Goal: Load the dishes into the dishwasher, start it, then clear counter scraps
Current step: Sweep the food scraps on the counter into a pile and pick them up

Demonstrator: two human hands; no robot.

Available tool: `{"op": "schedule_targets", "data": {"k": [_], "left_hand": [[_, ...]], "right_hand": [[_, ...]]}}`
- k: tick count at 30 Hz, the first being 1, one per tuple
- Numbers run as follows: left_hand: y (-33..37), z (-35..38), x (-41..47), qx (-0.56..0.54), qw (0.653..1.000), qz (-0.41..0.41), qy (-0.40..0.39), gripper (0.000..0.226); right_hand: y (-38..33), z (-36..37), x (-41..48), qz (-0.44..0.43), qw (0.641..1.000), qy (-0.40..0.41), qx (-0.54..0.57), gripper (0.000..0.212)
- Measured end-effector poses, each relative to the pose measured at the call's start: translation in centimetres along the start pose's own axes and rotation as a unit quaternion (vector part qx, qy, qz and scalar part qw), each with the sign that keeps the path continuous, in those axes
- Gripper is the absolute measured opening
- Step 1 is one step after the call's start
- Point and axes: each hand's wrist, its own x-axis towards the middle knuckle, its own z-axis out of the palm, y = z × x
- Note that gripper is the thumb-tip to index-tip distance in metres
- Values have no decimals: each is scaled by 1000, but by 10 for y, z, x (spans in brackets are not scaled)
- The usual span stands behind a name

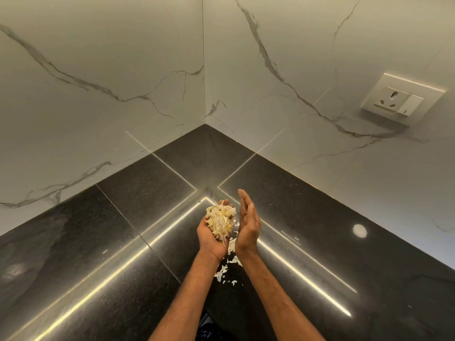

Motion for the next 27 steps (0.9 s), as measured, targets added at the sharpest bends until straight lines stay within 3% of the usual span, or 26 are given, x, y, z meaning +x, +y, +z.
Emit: {"op": "schedule_targets", "data": {"k": [3,5,9,13,16,23,25,27], "left_hand": [[9,2,-1,-13,1000,12,0,50],[17,1,-2,-31,999,19,-6,50],[35,-4,-8,-56,997,45,-5,46],[51,-13,-15,-51,996,76,-2,43],[62,-25,-16,-59,994,90,8,42],[76,-40,-10,-56,992,110,6,43],[78,-40,-10,-61,992,113,3,43],[80,-40,-10,-56,991,119,8,43]], "right_hand": [[19,-40,0,1,987,-22,-159,51],[39,-76,-4,8,956,-56,-286,51],[66,-115,-13,2,834,-192,-517,68],[69,-88,2,-12,785,-263,-561,76],[68,-70,19,-24,756,-341,-558,69],[61,-71,-5,-42,737,-465,-489,53],[58,-80,-20,-37,771,-444,-455,52],[55,-91,-34,-40,838,-337,-427,56]]}}
